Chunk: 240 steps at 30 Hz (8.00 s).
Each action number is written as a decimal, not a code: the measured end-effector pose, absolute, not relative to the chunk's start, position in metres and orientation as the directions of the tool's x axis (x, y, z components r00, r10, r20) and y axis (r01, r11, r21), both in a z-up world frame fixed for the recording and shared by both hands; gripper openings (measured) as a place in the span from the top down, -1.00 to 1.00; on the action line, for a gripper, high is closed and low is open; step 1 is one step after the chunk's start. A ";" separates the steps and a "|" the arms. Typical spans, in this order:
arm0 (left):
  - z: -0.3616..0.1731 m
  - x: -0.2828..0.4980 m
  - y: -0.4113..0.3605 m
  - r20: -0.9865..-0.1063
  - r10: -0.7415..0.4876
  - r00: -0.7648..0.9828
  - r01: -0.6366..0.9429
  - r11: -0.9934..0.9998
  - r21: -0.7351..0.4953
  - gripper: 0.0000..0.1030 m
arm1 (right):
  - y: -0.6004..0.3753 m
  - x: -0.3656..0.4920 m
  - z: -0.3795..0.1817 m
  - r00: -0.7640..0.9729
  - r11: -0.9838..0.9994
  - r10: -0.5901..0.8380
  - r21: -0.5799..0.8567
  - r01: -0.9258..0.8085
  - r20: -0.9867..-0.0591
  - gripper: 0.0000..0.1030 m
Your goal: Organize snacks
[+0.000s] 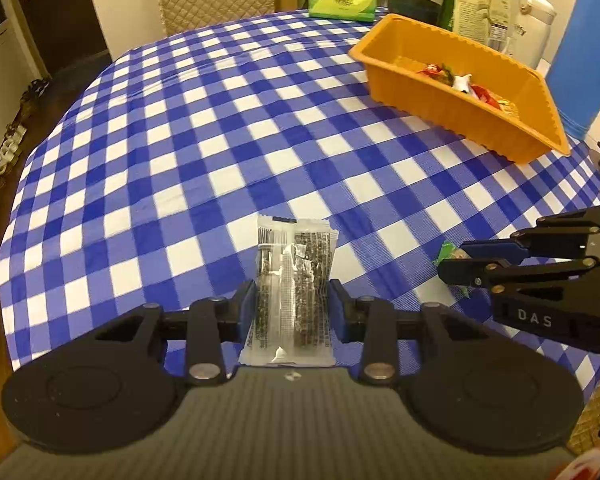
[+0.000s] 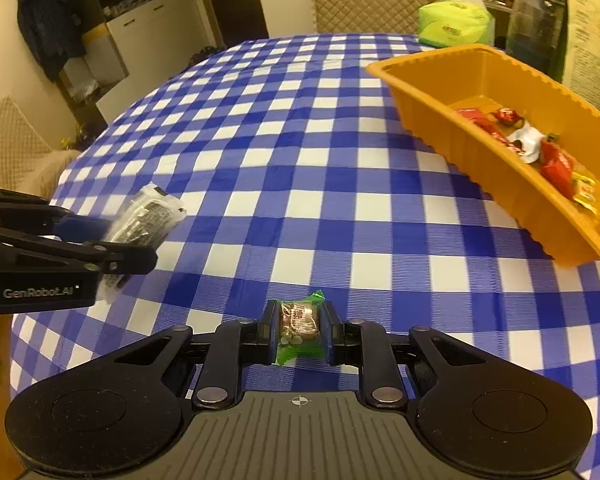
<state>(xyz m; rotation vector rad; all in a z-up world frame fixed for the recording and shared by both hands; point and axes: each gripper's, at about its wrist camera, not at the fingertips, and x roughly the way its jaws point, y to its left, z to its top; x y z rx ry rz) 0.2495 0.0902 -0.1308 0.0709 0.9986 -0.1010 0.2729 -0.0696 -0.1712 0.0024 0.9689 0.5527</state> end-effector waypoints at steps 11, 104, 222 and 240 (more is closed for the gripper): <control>-0.107 0.279 0.051 -0.813 -0.122 0.570 0.254 0.967 0.033 0.32 | -0.106 0.268 -0.137 0.476 0.875 0.453 0.273 -0.399 -0.754 0.59; -0.073 0.395 -0.070 -0.796 -0.141 0.588 0.240 0.971 0.005 0.10 | -0.284 0.370 -0.104 0.689 0.901 0.343 0.431 -0.049 -0.639 -0.69; -0.022 0.057 0.085 -0.794 -0.086 0.601 0.052 0.996 -0.069 0.09 | -0.089 0.086 -0.050 0.527 0.933 0.356 0.268 -0.239 -0.772 -0.75; -0.019 0.060 0.085 -0.791 -0.090 0.605 0.054 0.996 -0.072 0.09 | -0.089 0.087 -0.050 0.528 0.934 0.356 0.267 -0.239 -0.771 -0.75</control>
